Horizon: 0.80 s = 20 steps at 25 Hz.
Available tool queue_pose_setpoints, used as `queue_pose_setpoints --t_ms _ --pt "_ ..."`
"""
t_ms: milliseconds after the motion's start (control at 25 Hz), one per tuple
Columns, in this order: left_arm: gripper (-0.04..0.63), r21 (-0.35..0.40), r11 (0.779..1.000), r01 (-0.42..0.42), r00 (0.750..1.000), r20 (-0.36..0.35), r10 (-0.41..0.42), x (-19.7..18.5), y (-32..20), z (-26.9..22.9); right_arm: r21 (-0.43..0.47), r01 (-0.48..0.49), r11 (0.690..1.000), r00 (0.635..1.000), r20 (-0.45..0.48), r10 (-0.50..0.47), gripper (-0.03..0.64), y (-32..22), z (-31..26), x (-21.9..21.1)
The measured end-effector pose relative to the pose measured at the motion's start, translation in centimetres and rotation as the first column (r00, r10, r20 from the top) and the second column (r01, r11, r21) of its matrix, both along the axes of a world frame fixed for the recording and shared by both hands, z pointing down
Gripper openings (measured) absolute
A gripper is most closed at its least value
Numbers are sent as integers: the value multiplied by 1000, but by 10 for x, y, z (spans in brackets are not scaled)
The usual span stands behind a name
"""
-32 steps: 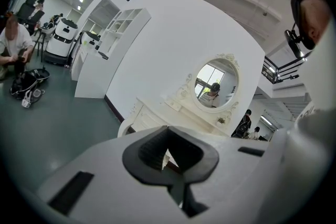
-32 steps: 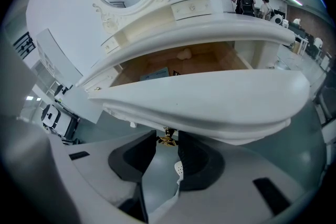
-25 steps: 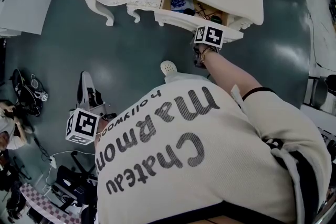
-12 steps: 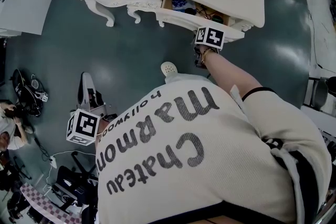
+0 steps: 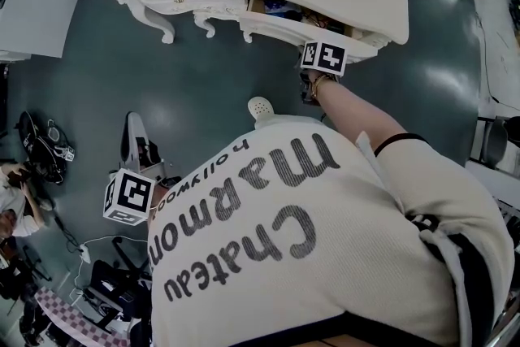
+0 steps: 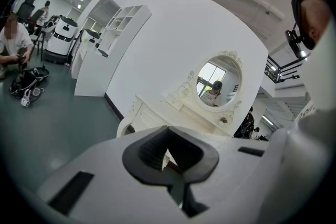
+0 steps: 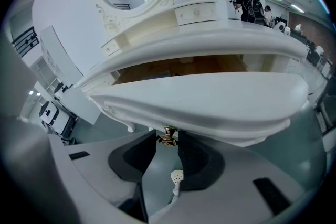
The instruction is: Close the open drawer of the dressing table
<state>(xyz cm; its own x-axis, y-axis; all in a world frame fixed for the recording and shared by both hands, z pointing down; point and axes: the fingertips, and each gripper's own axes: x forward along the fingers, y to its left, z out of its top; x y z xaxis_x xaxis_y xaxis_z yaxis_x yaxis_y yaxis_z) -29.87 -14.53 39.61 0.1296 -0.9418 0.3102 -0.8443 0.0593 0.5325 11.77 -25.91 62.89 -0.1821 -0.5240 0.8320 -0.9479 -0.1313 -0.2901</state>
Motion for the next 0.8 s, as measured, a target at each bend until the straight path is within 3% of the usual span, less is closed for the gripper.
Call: queue_pose_setpoints --t_ms 800 --pt "8 -6 1000 -8 1000 6 8 7 -25 3 14 11 1000 1000 -15 -11 149 -20 0 8"
